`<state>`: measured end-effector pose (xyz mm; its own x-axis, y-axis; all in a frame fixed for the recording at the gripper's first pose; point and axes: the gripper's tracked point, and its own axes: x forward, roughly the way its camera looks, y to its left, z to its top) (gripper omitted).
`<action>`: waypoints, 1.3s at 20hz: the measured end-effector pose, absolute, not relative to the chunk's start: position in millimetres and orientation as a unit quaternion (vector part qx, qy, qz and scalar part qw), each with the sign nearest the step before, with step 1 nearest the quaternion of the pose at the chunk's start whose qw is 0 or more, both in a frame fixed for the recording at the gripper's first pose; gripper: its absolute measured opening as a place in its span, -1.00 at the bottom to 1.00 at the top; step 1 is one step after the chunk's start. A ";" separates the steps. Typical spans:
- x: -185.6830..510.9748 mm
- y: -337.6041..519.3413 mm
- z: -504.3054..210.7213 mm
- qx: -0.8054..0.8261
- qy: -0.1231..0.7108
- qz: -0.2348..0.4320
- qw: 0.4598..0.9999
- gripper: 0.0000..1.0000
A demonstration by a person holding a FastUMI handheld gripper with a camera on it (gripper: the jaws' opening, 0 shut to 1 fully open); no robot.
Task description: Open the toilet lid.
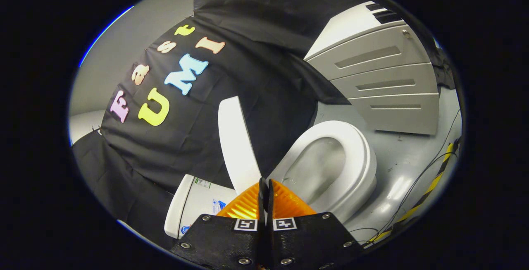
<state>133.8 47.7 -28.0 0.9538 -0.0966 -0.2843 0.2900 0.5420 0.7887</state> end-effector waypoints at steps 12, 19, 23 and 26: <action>141.3 102.2 15.9 0.383 0.111 -0.070 0.915 -1.00; 144.5 135.8 31.6 0.345 0.107 -0.038 0.931 -1.00; 145.9 155.4 37.9 0.318 0.108 -0.023 0.942 -1.00; 148.4 169.6 42.3 0.288 0.110 -0.013 0.951 -1.00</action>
<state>148.4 169.6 42.3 0.9756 0.0374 -0.2162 0.0887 0.8340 0.5447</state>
